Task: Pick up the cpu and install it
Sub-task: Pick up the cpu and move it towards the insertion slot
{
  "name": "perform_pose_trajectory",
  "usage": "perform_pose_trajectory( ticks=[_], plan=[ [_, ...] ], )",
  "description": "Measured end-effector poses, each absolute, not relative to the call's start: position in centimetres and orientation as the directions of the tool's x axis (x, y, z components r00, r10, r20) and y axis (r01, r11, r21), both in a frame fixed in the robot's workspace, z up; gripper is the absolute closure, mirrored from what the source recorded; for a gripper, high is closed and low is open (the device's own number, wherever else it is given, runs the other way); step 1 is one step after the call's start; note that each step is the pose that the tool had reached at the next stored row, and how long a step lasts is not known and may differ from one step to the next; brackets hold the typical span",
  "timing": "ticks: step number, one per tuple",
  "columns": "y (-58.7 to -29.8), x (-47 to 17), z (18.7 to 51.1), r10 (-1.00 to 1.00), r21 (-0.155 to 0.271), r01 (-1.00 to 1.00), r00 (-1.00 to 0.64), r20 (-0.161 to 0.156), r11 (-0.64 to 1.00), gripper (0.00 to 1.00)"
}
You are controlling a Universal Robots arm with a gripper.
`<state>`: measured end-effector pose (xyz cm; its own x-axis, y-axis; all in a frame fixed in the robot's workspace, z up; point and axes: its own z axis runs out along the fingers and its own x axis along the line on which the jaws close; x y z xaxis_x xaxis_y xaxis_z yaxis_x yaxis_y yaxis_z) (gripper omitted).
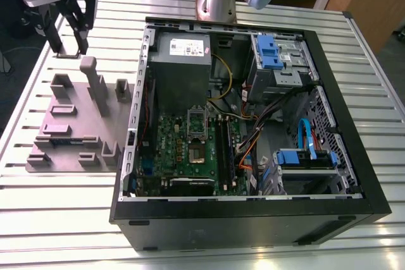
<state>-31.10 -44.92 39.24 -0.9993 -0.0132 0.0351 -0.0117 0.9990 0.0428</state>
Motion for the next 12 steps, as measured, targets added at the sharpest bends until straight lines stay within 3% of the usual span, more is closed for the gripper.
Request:
perform_pose_trajectory(
  ticks=[12],
  plan=[
    [-45.1,-28.6,39.0,-0.013,0.042,-0.012,-0.999,0.035,0.999,0.53]
  ],
)
